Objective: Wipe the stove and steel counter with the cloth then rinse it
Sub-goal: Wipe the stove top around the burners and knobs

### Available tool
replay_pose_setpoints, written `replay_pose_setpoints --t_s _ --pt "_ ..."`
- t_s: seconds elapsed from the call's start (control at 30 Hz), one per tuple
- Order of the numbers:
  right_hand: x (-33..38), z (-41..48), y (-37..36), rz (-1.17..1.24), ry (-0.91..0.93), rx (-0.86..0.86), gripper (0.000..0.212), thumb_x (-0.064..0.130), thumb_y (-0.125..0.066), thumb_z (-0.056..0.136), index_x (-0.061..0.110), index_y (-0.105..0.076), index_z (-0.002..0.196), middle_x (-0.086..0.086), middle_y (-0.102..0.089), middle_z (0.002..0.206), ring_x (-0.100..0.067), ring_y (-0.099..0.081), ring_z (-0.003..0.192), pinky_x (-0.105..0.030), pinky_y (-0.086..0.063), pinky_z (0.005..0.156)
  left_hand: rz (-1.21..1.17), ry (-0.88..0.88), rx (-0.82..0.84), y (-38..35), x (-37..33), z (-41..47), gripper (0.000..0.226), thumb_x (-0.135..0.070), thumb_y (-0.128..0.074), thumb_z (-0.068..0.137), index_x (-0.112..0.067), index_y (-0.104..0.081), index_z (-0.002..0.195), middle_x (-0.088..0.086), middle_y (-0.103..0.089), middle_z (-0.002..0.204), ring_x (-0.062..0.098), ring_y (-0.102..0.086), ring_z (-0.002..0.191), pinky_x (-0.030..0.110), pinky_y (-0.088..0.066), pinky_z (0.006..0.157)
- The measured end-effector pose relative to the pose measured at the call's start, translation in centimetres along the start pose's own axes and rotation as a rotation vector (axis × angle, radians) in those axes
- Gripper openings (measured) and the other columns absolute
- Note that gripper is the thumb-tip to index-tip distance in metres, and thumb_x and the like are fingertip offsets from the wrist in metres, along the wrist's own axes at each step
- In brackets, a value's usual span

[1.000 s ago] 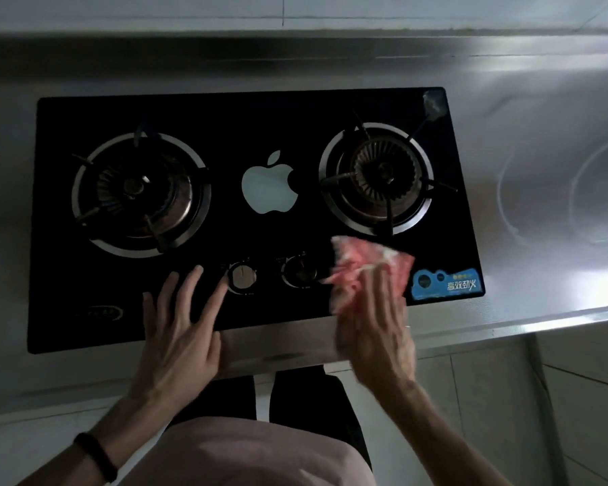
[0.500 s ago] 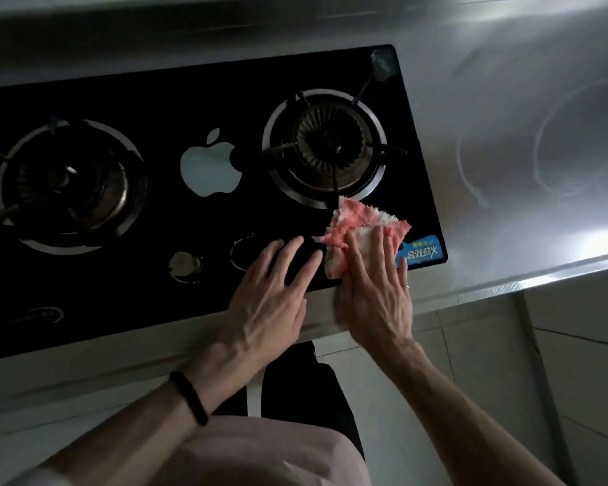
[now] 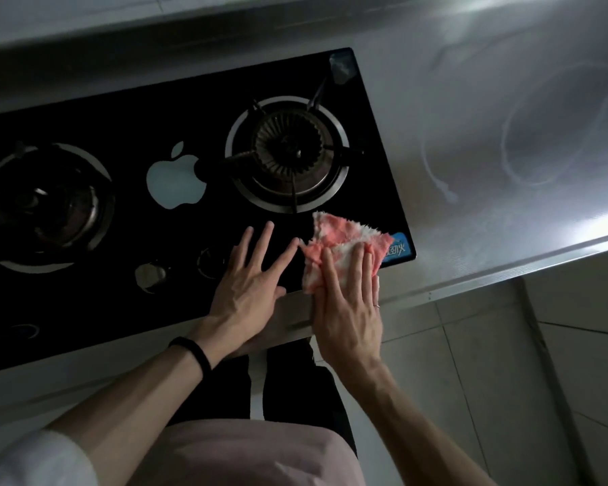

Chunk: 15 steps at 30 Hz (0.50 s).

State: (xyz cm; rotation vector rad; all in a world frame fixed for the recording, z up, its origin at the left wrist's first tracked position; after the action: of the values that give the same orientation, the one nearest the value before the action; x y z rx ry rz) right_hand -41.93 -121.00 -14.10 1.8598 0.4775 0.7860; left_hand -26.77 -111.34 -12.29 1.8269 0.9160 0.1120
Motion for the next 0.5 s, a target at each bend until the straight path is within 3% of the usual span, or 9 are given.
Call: replay_pose_setpoints --t_s 0.13,0.23,0.37,0.5 --pt "-3.2 2.1 1.9 -0.048 0.011 0.002 0.057 0.047 -0.024 0.113 0.037 -0.009 0.167 -0.012 0.005 0.175 -0.031 0.008 0.162 -0.050 -0.002 0.131 -0.013 0.015 0.014 0.2 -0.1 0.3 0.091 -0.027 -0.065 0.101 -0.045 -0.003 0.165 -0.002 0.024 0.173 0.030 0.020 0.161 0.054 -0.025 0.129" --pt "-6.0 4.8 3.8 -0.009 -0.133 -0.010 0.060 0.041 -0.025 0.111 0.036 -0.006 0.167 -0.017 0.006 0.175 -0.033 0.010 0.162 -0.056 -0.003 0.131 0.013 0.020 0.020 0.2 -0.2 0.4 0.092 -0.027 -0.065 0.101 -0.044 -0.003 0.166 0.000 0.023 0.174 0.032 0.019 0.161 0.054 -0.029 0.127" --pt "-7.8 6.7 5.8 0.073 -0.277 0.028 0.065 0.052 -0.011 0.104 0.040 0.003 0.166 -0.018 0.010 0.174 -0.035 0.012 0.161 -0.056 0.002 0.130 0.001 0.022 0.016 0.0 -0.2 0.5 0.092 -0.024 -0.066 0.101 -0.044 -0.003 0.166 0.000 0.023 0.173 0.032 0.020 0.160 0.056 -0.029 0.127" --pt "-4.1 3.3 3.6 0.118 -0.262 -0.045 0.064 0.035 -0.028 0.111 0.034 0.003 0.168 -0.017 0.016 0.173 -0.033 0.021 0.160 -0.057 0.001 0.131 0.032 0.019 0.021 -0.2 -0.1 0.5 0.092 -0.026 -0.064 0.102 -0.045 0.000 0.165 0.001 0.024 0.173 0.033 0.018 0.160 0.054 -0.029 0.127"
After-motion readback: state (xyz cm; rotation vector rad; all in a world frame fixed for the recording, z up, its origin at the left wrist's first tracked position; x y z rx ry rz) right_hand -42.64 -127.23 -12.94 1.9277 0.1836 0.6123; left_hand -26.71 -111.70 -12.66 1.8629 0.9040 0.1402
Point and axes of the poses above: each hand's wrist, its own z-axis towards the middle knuckle, its own y-axis out of the back of the hand, x = y × z, the point moved 2 cm from there along z, towards the middle knuckle
